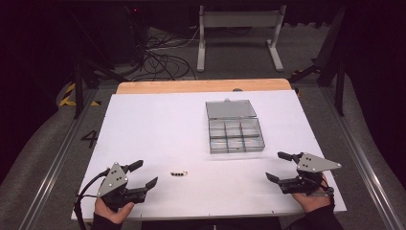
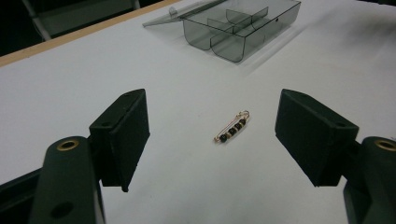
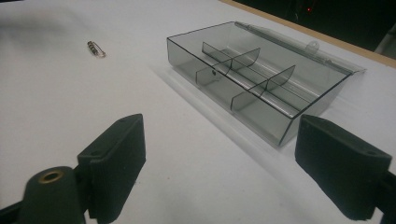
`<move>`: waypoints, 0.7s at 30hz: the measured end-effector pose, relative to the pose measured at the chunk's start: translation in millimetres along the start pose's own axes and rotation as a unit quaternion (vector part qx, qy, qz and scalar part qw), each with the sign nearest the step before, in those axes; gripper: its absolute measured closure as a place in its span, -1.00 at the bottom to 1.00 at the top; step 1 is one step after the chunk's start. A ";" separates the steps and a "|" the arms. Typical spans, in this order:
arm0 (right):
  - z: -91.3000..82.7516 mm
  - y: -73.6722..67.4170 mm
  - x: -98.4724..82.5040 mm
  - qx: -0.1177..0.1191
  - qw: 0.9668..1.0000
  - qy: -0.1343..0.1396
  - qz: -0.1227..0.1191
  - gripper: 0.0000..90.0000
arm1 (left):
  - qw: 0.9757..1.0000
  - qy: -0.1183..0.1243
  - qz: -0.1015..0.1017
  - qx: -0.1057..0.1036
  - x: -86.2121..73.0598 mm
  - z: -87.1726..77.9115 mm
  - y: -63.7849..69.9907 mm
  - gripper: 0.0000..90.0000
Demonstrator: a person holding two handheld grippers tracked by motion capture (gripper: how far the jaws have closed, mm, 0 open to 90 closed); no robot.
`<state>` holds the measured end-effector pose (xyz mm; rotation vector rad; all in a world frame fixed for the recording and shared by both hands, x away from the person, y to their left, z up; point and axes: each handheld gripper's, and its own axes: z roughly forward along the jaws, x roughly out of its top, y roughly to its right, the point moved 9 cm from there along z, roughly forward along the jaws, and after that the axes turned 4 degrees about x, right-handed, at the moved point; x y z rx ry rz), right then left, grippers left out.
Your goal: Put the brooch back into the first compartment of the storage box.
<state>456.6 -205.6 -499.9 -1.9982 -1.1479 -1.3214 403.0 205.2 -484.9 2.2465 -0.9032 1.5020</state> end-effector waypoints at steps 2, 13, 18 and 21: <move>-0.2 -0.1 0.2 0.000 1.000 0.001 -0.002 -0.63 | 1.000 -0.001 -0.001 -0.001 0.0 -0.2 0.5 -0.40; 2.2 -0.6 -1.2 0.005 1.000 -0.003 0.001 -0.63 | 1.000 0.001 -0.011 -0.011 2.4 -2.6 0.4 -0.41; 1.9 -1.4 -1.2 0.006 1.000 -0.003 0.002 -0.62 | 1.000 -0.004 0.013 0.003 2.1 -1.7 1.1 -0.36; 2.7 -1.6 -1.0 0.008 1.000 -0.003 0.002 -0.62 | 1.000 -0.001 0.008 -0.001 3.0 -2.6 1.0 -0.37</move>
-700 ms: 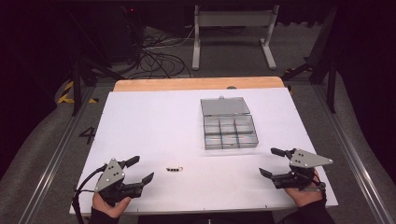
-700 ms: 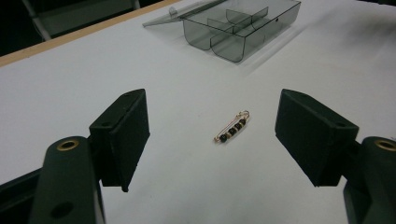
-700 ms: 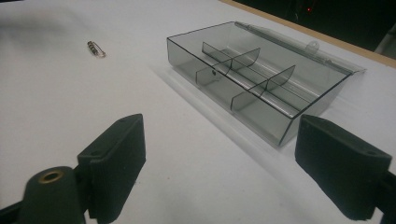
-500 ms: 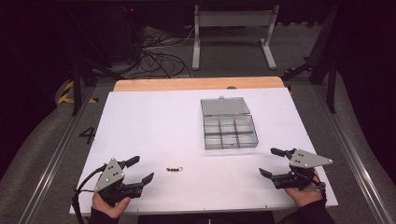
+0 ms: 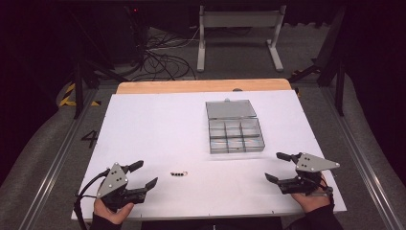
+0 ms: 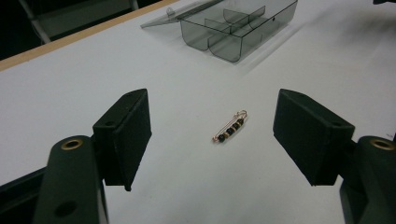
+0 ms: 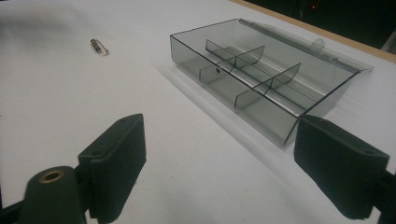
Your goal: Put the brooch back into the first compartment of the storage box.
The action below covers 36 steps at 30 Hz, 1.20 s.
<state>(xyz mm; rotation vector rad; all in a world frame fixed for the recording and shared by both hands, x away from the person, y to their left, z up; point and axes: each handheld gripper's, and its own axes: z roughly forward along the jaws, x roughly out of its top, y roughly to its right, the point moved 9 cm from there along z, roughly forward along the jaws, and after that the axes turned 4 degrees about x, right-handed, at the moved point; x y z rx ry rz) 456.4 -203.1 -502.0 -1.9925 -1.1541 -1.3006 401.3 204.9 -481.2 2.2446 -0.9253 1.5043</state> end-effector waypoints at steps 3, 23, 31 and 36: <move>0.5 -0.4 -0.5 0.000 1.000 -0.002 -0.002 -0.61 | 1.000 -0.001 -0.010 -0.005 -0.2 -0.5 -0.5 -0.38; 2.3 -1.1 -1.9 0.005 1.000 -0.008 0.002 -0.59 | 1.000 -0.009 -0.009 -0.014 11.2 4.6 0.6 -0.37; 3.7 -1.1 -2.5 0.007 1.000 -0.009 0.002 -0.59 | 1.000 -0.007 -0.003 -0.025 22.8 9.1 -0.5 -0.36; 4.5 -2.2 -2.4 0.008 1.000 -0.011 0.003 -0.59 | 0.999 -0.005 0.000 -0.035 31.5 15.0 2.1 -0.36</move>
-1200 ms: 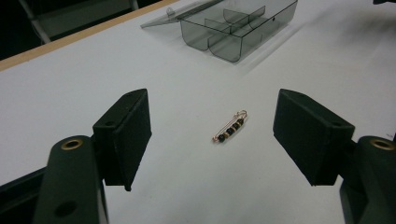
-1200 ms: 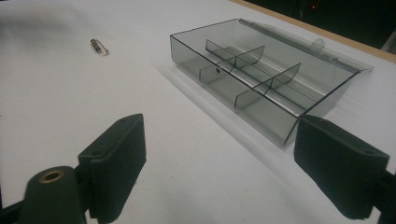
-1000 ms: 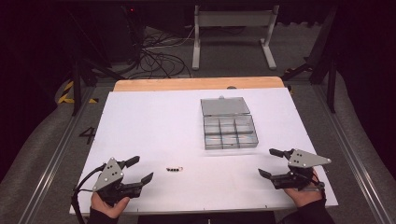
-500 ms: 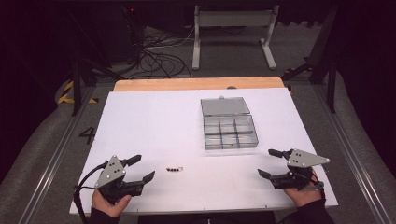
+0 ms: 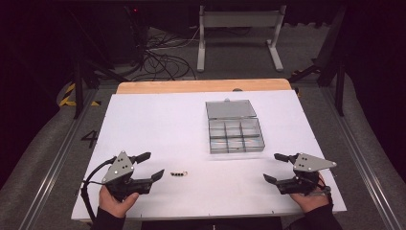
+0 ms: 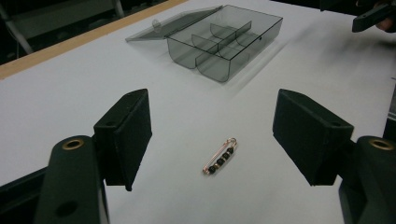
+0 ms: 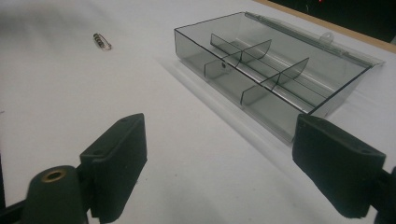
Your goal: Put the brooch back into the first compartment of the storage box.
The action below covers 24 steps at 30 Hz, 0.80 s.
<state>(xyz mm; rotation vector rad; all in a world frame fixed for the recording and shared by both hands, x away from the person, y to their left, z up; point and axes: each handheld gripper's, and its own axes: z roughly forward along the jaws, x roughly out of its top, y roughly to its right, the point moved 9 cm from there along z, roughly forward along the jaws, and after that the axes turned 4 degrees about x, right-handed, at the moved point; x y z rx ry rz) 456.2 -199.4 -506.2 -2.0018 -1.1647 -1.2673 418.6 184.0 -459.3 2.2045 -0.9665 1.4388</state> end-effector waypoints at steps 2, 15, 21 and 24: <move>0.0 0.1 -0.1 0.001 1.000 0.000 0.001 -0.59 | 1.000 -0.001 0.002 -0.004 3.0 3.2 1.8 -0.36; -0.1 0.0 -0.5 0.004 1.000 0.001 0.003 -0.59 | 1.000 -0.008 0.011 -0.028 17.9 25.0 10.0 -0.36; -0.1 0.0 -0.7 0.005 1.000 0.000 0.003 -0.59 | 0.999 -0.014 0.009 -0.036 22.0 34.2 12.7 -0.36; -0.1 -0.4 -0.6 0.006 1.000 0.000 0.002 -0.58 | 0.999 -0.014 0.010 -0.037 24.7 38.0 13.7 -0.36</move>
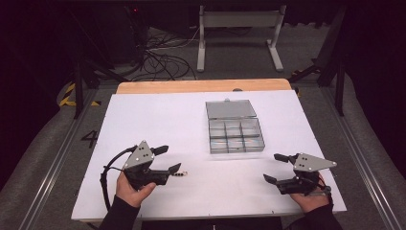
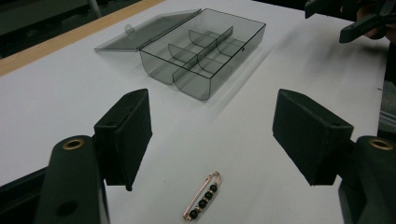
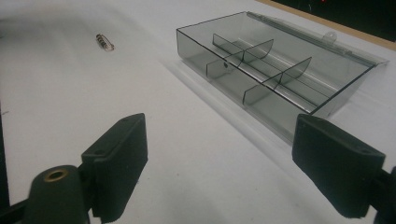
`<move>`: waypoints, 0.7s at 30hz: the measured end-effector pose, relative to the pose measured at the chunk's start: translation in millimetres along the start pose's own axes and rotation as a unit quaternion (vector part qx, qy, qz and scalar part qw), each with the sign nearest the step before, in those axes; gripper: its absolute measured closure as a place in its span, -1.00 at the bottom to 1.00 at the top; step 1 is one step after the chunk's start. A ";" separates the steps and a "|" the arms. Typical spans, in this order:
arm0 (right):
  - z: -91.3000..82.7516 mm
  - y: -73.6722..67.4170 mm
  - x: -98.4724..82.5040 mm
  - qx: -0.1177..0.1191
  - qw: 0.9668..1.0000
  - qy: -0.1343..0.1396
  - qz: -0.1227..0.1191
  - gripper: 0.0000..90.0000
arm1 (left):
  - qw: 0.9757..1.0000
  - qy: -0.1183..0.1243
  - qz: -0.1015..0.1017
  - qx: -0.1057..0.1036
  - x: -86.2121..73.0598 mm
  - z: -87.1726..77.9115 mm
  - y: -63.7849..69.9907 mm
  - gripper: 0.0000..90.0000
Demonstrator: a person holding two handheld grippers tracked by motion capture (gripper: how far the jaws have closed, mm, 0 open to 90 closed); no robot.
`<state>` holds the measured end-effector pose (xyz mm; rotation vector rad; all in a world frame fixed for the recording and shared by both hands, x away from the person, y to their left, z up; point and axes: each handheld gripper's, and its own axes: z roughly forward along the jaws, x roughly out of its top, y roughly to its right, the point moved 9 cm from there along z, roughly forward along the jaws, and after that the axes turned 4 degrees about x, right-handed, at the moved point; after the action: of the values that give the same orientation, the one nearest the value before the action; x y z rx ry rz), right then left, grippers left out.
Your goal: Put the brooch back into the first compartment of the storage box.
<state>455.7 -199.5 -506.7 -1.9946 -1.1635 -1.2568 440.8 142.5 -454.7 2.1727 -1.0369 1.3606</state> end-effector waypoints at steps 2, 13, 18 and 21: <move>-0.1 -0.3 0.2 0.001 1.000 0.001 0.000 -0.58 | 1.000 -0.001 0.000 -0.002 1.2 2.4 0.5 -0.36; -0.2 -0.8 0.4 0.002 1.000 0.002 -0.002 -0.57 | 1.000 -0.011 0.003 -0.004 5.4 15.8 -1.8 -0.35; 0.1 -0.7 -0.1 0.003 1.000 0.000 -0.001 -0.57 | 1.000 -0.020 0.004 -0.006 5.1 23.4 -1.3 -0.35; 0.2 -0.8 -0.2 0.003 1.000 0.000 -0.002 -0.57 | 0.999 -0.033 0.012 -0.010 3.6 28.7 0.2 -0.37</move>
<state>455.1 -199.0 -506.9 -1.9892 -1.1701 -1.2523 459.1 122.5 -464.8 2.2104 -1.0999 1.2911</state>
